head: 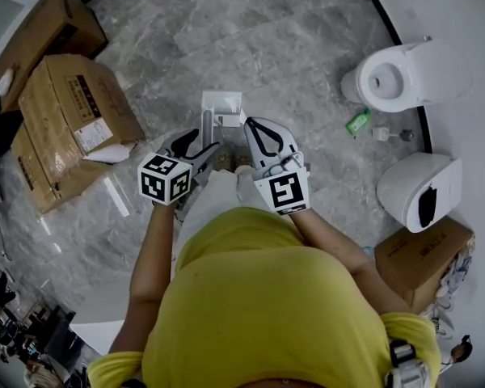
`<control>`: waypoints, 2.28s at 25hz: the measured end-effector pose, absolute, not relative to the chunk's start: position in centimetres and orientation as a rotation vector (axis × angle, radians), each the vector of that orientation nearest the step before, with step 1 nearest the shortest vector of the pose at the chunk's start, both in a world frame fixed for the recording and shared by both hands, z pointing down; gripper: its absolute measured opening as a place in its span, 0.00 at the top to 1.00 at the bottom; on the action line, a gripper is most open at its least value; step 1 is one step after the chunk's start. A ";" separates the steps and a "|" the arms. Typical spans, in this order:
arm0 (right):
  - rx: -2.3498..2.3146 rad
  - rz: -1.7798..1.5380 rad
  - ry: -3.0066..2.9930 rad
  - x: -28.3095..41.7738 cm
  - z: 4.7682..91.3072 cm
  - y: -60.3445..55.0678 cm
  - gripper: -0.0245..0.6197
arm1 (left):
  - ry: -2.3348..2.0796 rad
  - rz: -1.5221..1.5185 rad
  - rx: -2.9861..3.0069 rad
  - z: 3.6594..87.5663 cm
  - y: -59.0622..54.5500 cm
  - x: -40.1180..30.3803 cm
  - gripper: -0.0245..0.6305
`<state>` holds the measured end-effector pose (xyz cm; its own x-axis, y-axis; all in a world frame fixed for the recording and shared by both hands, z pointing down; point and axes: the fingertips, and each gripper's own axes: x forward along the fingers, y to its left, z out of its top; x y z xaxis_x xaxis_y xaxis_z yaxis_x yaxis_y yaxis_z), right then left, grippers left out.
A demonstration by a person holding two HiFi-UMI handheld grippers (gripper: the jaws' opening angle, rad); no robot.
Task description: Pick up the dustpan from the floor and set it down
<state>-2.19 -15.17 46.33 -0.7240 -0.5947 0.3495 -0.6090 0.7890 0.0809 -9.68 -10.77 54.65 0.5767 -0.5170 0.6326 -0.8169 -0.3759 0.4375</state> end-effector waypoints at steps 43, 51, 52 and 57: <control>1.015 0.063 -2.584 -1.9 44.6 -15.2 0.94 | -0.688 0.059 2.046 45.1 -11.4 -4.4 0.71; 1.021 0.066 -2.592 -2.1 44.2 -15.2 0.95 | -0.669 0.054 2.101 42.0 -11.8 -4.1 0.71; 1.023 0.065 -2.593 -2.0 44.2 -15.3 0.95 | -0.667 0.055 2.107 41.8 -11.8 -4.1 0.71; 1.031 0.061 -2.590 -1.8 44.2 -15.2 0.95 | -0.662 0.031 2.119 40.9 -12.0 -4.0 0.70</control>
<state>-1.83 -15.23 44.19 -0.6735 -0.6579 0.3370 -0.6731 0.7343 0.0882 -4.02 -11.99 40.91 0.8569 -0.4459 0.2589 -0.4679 -0.4616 0.7537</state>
